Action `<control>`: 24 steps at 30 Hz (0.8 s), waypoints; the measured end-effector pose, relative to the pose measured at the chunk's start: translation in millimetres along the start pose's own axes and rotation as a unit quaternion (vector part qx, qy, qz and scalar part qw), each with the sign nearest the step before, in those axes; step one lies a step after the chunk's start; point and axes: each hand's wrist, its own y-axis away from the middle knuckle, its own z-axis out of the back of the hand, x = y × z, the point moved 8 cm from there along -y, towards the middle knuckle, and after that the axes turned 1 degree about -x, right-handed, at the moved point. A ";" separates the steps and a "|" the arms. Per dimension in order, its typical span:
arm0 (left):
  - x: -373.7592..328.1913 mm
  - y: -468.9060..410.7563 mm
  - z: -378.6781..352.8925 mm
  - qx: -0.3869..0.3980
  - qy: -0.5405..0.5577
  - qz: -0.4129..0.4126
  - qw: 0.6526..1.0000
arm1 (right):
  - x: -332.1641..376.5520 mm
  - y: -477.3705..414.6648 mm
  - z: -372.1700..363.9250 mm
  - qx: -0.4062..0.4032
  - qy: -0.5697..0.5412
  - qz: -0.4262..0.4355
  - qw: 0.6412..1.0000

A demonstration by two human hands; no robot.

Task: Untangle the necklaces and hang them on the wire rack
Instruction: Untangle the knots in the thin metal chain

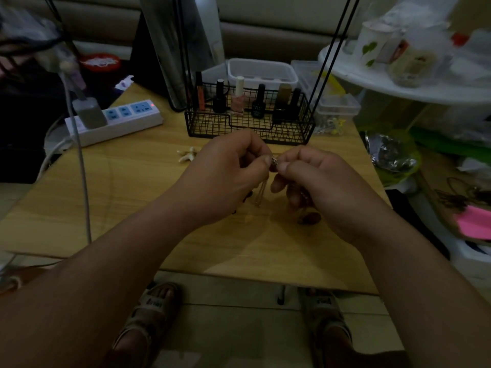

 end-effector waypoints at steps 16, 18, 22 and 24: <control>2.7 1.1 -5.6 -0.003 -0.130 -0.057 0.990 | 11.5 1.6 1.4 -0.065 0.160 0.112 0.979; 1.5 1.8 -7.1 0.000 -0.132 -0.064 0.989 | 11.9 2.6 1.5 -0.074 0.166 0.117 0.976; -2.8 2.1 -4.4 -0.024 -0.127 -0.071 0.989 | 11.3 1.3 5.4 -0.095 0.119 0.092 0.984; -3.4 1.7 -3.8 -0.029 -0.110 -0.063 0.991 | 7.4 -0.6 5.3 -0.093 0.075 0.064 0.991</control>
